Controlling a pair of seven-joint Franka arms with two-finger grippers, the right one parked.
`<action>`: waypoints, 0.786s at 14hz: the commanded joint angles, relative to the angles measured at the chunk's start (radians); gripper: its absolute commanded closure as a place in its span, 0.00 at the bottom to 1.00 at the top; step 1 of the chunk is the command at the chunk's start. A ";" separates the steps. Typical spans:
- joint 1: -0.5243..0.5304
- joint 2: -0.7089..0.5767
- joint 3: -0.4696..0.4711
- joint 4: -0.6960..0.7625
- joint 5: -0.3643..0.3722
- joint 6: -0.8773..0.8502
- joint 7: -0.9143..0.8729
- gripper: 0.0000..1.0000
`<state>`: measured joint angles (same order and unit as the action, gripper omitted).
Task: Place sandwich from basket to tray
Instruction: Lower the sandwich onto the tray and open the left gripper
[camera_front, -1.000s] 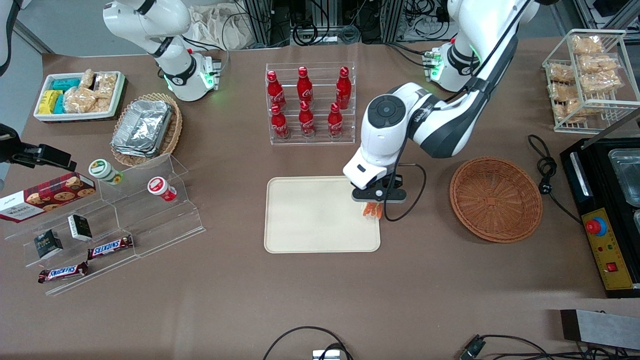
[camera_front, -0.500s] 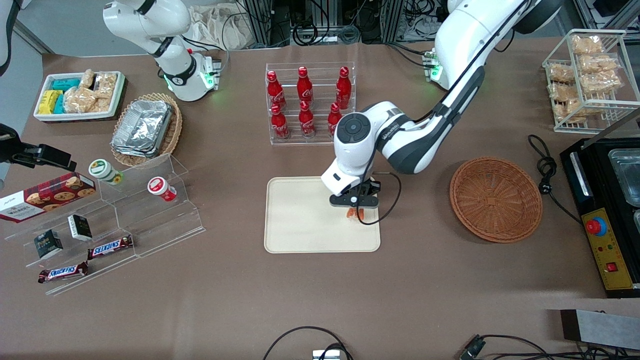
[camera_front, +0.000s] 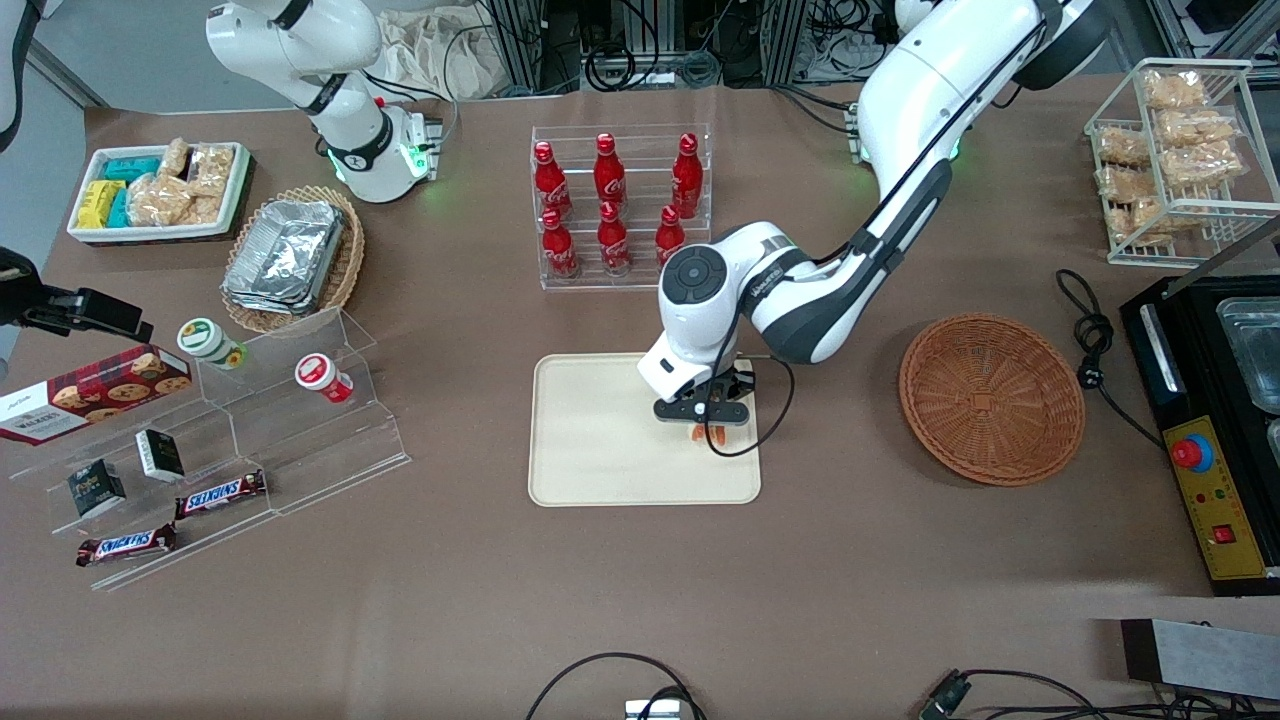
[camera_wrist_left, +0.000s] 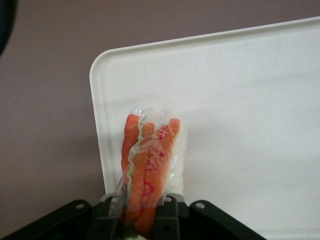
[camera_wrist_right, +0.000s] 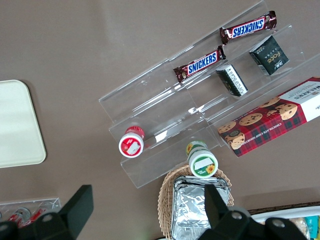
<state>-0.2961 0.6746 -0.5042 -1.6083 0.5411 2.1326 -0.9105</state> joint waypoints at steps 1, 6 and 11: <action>-0.018 0.052 0.003 0.047 0.042 -0.016 -0.036 0.79; -0.021 0.074 0.003 0.048 0.043 0.013 -0.036 0.79; -0.029 0.086 0.004 0.054 0.046 0.015 -0.037 0.71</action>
<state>-0.3062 0.7380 -0.5042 -1.5897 0.5625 2.1488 -0.9248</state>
